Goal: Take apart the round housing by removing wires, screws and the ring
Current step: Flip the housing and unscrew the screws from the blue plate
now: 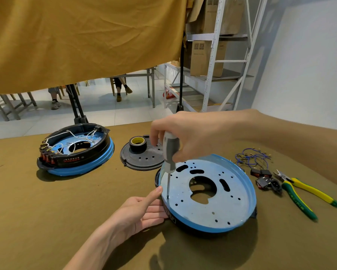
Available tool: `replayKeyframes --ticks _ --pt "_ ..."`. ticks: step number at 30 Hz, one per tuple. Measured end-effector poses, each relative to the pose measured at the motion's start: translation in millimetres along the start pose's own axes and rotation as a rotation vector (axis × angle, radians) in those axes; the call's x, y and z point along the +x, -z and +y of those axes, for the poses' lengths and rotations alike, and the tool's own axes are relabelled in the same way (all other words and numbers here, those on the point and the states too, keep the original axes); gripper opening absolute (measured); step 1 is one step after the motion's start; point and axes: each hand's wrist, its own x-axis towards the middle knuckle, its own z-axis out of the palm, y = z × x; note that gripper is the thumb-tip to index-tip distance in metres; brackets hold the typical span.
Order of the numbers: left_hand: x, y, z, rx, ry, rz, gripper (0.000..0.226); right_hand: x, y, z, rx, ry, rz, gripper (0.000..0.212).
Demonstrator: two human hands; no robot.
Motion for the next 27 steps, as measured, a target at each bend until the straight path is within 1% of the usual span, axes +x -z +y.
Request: replayKeyframes --ticks 1,2,3,5,6,7,8,9,10,11,12,13,14,15,16,17,18,20,21,23,24,26,27 --pt "0 0 0 -0.005 0.001 -0.001 0.092 0 1 0 0.008 0.006 -0.023 0.044" --pt "0 0 0 -0.009 0.0 -0.003 0.091 0 -1 -1 -0.039 -0.005 -0.007 0.044" --pt "0 0 0 -0.012 -0.001 -0.003 0.09 2 -5 -2 -0.137 -0.019 0.042 0.043" --pt "-1 1 -1 -0.018 -0.004 0.003 0.088 5 -13 -3 -0.378 -0.051 0.184 0.048" --pt "-1 1 -2 -0.02 -0.004 0.004 0.087 7 -15 -1 -0.401 -0.042 0.217 0.046" --pt "-1 1 -2 -0.021 -0.003 0.004 0.086 8 -14 0 -0.338 -0.027 0.207 0.038" --pt "-1 1 -1 -0.022 -0.001 0.004 0.086 8 -11 1 -0.208 -0.004 0.153 0.026" --pt "-1 1 -1 -0.022 0.001 0.004 0.086 7 -6 1 -0.078 0.011 0.076 0.024" --pt "-2 0 -1 -0.025 0.004 0.006 0.086 6 -1 1 0.015 0.015 -0.008 0.033" --pt "-2 0 -1 -0.027 0.007 0.007 0.087 4 2 2 0.053 0.025 -0.059 0.042" --pt "-2 0 0 -0.031 0.009 0.006 0.087 3 2 1 0.038 0.017 -0.062 0.046" --pt "-2 0 0 -0.034 0.009 0.003 0.086 2 -1 1 -0.024 -0.008 -0.032 0.046" --pt "-2 0 0 -0.036 0.01 0.001 0.084 2 -4 1 -0.137 -0.046 0.031 0.044" --pt "-3 0 0 -0.037 0.009 0.0 0.083 2 -8 3 -0.292 -0.081 0.121 0.046" --pt "-3 0 0 -0.039 0.01 0.001 0.082 1 -11 3 -0.425 -0.112 0.191 0.053" --pt "-4 -1 0 -0.042 0.009 0.001 0.082 2 -13 3 -0.485 -0.124 0.223 0.057" --pt "-4 -1 0 -0.047 0.009 0.001 0.082 3 -13 3 -0.476 -0.125 0.217 0.052" --pt "-4 -1 0 -0.052 0.011 0.0 0.081 3 -8 3 -0.278 -0.068 0.158 0.026" --pt "-4 -1 0 -0.054 0.014 -0.001 0.081 3 -3 2 -0.171 -0.039 0.099 0.02" --pt "-4 -2 1 -0.058 0.02 0.0 0.08 0 2 3 -0.042 0.005 -0.007 0.032" --pt "-4 -2 1 -0.057 0.021 0.002 0.08 0 1 3 -0.026 0.008 -0.018 0.034" --pt "-3 -2 1 -0.055 0.022 0.004 0.079 -1 -6 1 -0.136 -0.05 0.056 0.033" --pt "-3 -1 1 -0.055 0.023 0.004 0.078 -1 -9 2 -0.257 -0.088 0.121 0.042"
